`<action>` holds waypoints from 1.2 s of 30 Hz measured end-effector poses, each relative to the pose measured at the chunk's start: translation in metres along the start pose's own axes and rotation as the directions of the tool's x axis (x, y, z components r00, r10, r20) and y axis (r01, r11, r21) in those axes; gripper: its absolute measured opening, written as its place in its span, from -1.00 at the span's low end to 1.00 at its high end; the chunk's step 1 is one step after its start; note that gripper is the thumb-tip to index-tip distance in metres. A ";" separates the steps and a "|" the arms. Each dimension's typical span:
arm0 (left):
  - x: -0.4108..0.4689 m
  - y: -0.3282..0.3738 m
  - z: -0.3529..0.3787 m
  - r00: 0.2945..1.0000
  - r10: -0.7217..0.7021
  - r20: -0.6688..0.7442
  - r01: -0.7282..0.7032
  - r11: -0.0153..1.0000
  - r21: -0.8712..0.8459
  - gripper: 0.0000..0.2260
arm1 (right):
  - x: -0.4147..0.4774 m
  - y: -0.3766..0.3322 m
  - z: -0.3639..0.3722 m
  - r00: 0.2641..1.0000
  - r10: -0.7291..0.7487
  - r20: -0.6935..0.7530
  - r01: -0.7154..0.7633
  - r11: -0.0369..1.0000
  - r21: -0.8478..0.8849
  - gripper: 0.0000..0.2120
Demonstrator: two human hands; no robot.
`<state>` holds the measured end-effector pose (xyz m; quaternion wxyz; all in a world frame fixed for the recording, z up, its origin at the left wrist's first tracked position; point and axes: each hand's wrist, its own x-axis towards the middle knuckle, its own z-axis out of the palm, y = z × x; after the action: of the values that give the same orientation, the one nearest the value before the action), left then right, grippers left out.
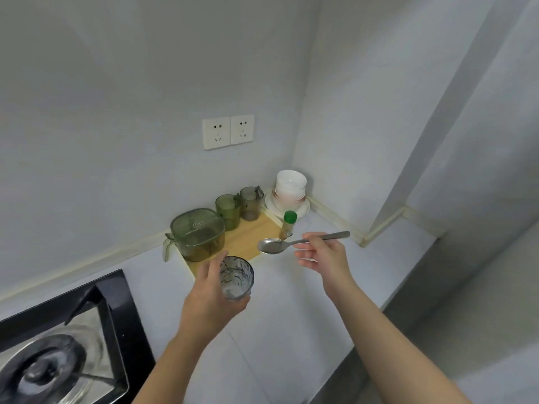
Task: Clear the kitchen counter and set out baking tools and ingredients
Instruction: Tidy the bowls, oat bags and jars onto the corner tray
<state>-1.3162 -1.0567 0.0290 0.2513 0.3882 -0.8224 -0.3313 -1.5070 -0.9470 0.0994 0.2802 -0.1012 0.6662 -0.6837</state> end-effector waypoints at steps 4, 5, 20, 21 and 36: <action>0.049 0.003 0.032 0.998 -0.064 0.000 0.064 0.998 0.025 -0.15 | 0.059 -0.012 -0.003 1.000 -0.003 -0.019 0.004 0.999 0.036 -0.89; 0.066 0.002 0.043 0.997 -0.076 -0.014 0.077 0.997 0.015 -0.15 | 0.080 -0.013 -0.003 1.000 -0.006 -0.011 0.007 0.999 0.038 -0.89; 0.221 -0.032 0.142 0.986 -0.169 0.004 0.168 0.981 0.102 0.03 | 0.233 0.014 0.036 0.990 0.061 0.127 -0.055 0.997 -0.055 -0.86; 0.225 -0.035 0.146 0.985 -0.172 0.008 0.170 0.980 0.103 0.05 | 0.239 0.016 0.038 0.988 0.069 0.136 -0.061 0.996 -0.065 -0.86; 0.211 -0.059 0.175 0.949 -0.301 -0.091 0.272 0.933 -0.237 -0.14 | 0.261 0.068 0.083 0.955 -0.005 0.297 0.168 0.835 -0.524 -0.88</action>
<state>-1.5265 -1.1941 -0.0966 0.2931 0.4938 -0.6974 -0.4287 -1.6624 -1.1503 -0.0201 0.3009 -0.3036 0.7801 -0.4568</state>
